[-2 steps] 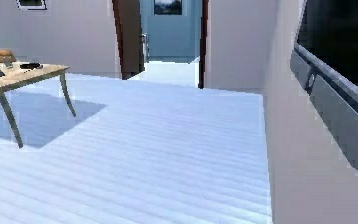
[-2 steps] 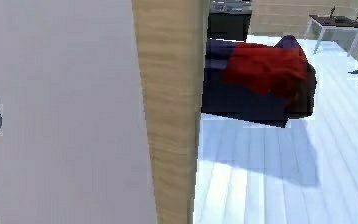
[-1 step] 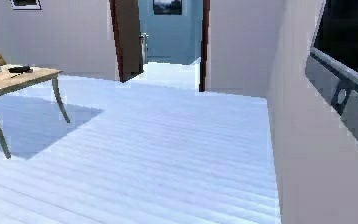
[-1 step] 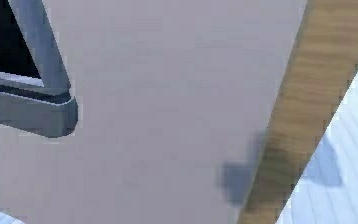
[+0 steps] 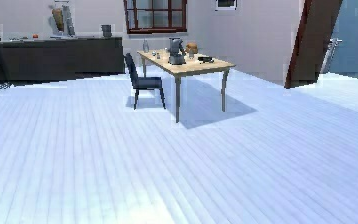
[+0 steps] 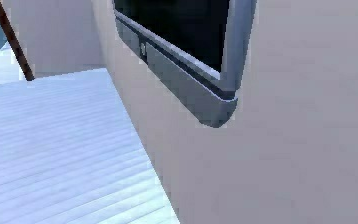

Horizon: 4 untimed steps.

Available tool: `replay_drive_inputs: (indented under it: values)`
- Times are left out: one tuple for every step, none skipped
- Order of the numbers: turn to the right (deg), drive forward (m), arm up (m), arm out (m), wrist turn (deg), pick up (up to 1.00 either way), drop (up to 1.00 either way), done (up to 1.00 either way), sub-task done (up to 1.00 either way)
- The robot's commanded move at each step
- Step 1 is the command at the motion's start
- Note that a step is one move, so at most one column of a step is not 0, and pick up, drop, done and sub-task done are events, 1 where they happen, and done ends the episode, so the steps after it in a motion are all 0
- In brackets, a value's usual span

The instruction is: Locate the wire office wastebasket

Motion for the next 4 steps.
replay_drive_inputs:
  values:
    - [-12.0,0.0,0.0,0.0,0.0,0.0,0.0,0.0,0.0]
    - [0.0,0.15,0.0,0.0,0.0,0.0,0.0,0.0,0.0]
    - [45.0,0.0,0.0,0.0,0.0,0.0,0.0,0.0,0.0]
    - [9.0,0.0,0.0,0.0,0.0,0.0,0.0,0.0,0.0]
